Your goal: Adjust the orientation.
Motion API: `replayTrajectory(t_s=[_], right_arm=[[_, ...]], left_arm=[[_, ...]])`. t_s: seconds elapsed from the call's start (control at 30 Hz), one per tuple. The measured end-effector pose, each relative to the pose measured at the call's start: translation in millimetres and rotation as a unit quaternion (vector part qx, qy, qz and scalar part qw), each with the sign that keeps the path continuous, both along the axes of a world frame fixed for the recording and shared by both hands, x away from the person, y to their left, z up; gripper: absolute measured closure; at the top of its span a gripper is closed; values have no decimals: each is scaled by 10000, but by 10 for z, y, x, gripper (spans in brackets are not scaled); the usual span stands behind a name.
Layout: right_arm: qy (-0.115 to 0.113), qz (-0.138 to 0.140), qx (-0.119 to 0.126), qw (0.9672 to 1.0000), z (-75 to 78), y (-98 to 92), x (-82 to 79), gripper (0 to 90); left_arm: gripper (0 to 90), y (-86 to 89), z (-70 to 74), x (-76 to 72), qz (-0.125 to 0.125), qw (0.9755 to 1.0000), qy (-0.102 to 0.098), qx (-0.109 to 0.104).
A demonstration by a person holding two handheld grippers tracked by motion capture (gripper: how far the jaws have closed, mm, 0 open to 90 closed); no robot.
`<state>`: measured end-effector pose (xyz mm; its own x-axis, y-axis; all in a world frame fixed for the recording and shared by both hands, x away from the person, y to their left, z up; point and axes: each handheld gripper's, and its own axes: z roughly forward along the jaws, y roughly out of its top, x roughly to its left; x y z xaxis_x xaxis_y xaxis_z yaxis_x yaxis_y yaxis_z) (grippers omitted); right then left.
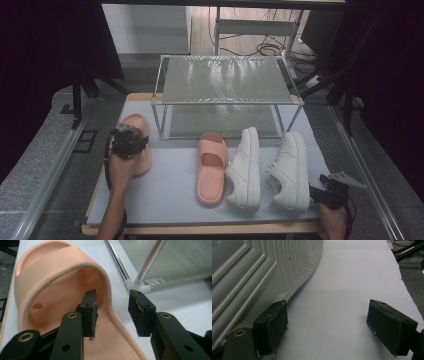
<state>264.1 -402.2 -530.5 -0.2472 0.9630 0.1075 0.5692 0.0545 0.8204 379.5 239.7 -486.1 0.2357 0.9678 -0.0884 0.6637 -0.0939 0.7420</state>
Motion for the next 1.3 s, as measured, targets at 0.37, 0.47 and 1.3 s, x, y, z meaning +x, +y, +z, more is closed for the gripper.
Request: replayTrajectory(t_s=[0.37,0.47,1.3], right_arm=[[-20,-9,41,10000,-3,0,2,174],[-20,-9,38,10000,-4,1,2,174],[-25,-4,38,10000,-4,-1,1,175]], left_arm=[[672,-9,-20,195,230,9997,112,-29],[708,-16,-30,219,284,9995,151,-29],[848,89,87,73,398,9991,116,-58]])
